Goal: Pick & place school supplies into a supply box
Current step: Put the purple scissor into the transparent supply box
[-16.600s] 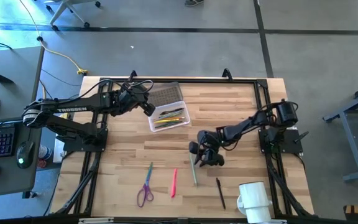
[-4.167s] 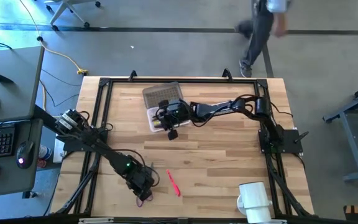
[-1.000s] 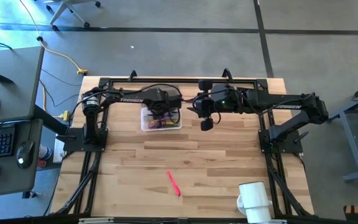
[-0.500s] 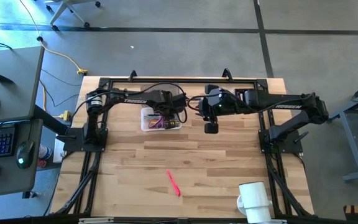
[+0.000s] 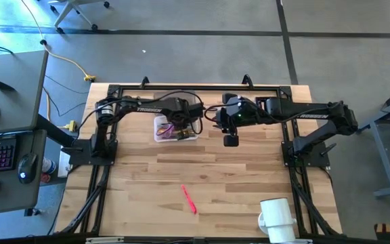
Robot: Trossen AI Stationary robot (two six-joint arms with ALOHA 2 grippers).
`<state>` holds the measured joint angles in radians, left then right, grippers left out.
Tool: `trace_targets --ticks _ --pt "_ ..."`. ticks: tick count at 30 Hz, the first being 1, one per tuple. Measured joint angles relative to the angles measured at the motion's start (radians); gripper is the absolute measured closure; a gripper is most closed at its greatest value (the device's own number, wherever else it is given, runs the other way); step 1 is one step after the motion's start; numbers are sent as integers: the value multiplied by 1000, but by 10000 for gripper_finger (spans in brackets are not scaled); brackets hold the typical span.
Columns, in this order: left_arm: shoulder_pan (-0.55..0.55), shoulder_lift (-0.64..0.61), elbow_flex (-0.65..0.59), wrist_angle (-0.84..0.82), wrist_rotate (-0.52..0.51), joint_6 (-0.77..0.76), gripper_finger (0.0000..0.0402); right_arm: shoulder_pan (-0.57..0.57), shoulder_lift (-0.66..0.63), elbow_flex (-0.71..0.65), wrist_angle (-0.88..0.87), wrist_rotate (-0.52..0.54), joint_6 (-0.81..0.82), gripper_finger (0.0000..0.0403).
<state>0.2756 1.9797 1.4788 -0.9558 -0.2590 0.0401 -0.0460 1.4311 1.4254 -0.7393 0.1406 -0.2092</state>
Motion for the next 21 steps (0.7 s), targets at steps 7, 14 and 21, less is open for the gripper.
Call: trace_targets --ticks 7,14,21 --pt "-1 0 -1 -65 113 -1 291 0 0 0 -19 1 0 297" --pt "-1 0 -1 -21 -60 -35 291 0 0 0 -26 2 0 297" --pt "-1 0 -1 19 -147 -76 291 0 0 0 -26 -25 -1 297"
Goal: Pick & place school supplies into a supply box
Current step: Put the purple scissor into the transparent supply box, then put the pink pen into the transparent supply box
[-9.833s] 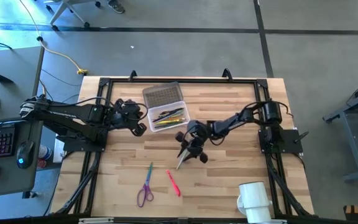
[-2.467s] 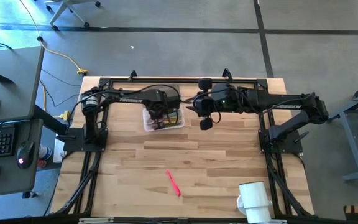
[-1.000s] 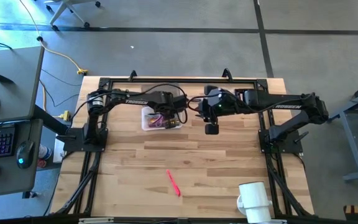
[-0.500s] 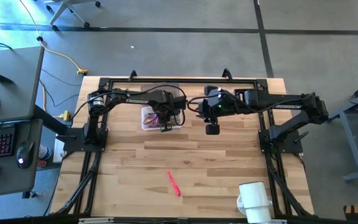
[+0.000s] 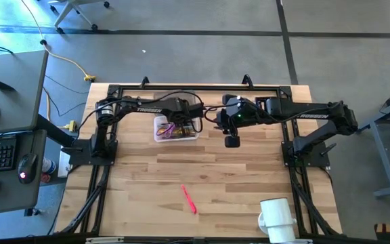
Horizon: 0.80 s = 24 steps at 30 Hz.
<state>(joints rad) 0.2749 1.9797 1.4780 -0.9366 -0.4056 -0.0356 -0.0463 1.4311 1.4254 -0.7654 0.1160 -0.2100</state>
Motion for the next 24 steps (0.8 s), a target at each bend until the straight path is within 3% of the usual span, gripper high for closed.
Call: trace_targets --ticks 3,8,19,24 --pt "0 0 0 1 -55 -22 291 0 0 0 0 -19 0 297" --pt "0 6 0 23 -52 -22 291 0 0 0 2 -21 0 297" --pt "-2 30 -1 46 113 58 291 0 0 0 0 -22 0 297" --pt "-1 7 7 1 71 56 291 0 0 0 0 -22 2 297"
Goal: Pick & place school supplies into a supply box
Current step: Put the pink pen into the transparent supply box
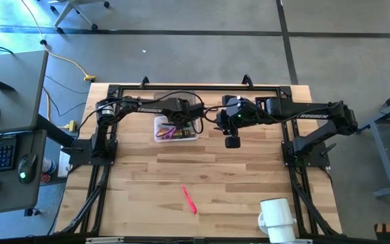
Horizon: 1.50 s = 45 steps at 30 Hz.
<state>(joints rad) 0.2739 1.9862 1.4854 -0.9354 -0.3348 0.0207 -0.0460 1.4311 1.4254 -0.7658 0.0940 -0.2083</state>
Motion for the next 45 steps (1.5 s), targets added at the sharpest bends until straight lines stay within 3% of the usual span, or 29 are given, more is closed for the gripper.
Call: trace_targets --ticks 5,11,17,21,28,32,35,40,45 --pt "1 -7 96 -229 -12 -25 291 0 15 0 0 -14 23 297" --pt "0 -13 299 -627 -7 -134 291 11 48 0 11 -182 -1 297" --pt "-9 -178 332 -641 35 -167 291 51 97 0 -2 -208 -53 297" --pt "-42 -348 285 -636 9 -266 291 81 133 0 12 -207 -5 297" --pt "-168 -650 130 -638 -97 -577 291 146 223 -1 42 -208 53 297" --pt "-264 -766 11 -631 -99 -769 291 186 293 -2 113 -218 218 297" --pt "-325 -809 -69 -611 -102 -896 291 213 349 -1 175 -209 360 297" --pt "-396 -830 -183 -579 -101 -979 291 266 454 -1 188 -219 366 297" --pt "-439 -804 -252 -546 -76 -999 291 302 522 -2 350 -223 374 297"
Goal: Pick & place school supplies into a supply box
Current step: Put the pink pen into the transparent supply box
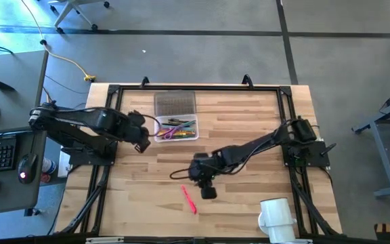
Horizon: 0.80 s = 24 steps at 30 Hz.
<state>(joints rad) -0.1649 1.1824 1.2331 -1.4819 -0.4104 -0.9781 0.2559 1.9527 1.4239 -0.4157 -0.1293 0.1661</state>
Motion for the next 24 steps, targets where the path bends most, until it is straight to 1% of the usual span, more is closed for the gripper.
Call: trace_targets --ticks 3,6,11,14,19,24 --pt "-8 16 -8 6 11 -8 291 1 31 0 102 7 54 297" --pt "-6 28 -8 25 11 -15 291 1 49 1 151 26 67 297" --pt "-6 27 -7 26 8 -15 291 8 65 2 133 106 62 297" --pt "-6 25 -7 28 8 -15 291 23 65 2 135 144 96 297" --pt "-6 27 -7 47 8 -15 291 66 65 2 154 149 154 297" --pt "-6 27 -7 50 8 -15 291 117 65 2 179 184 200 298"
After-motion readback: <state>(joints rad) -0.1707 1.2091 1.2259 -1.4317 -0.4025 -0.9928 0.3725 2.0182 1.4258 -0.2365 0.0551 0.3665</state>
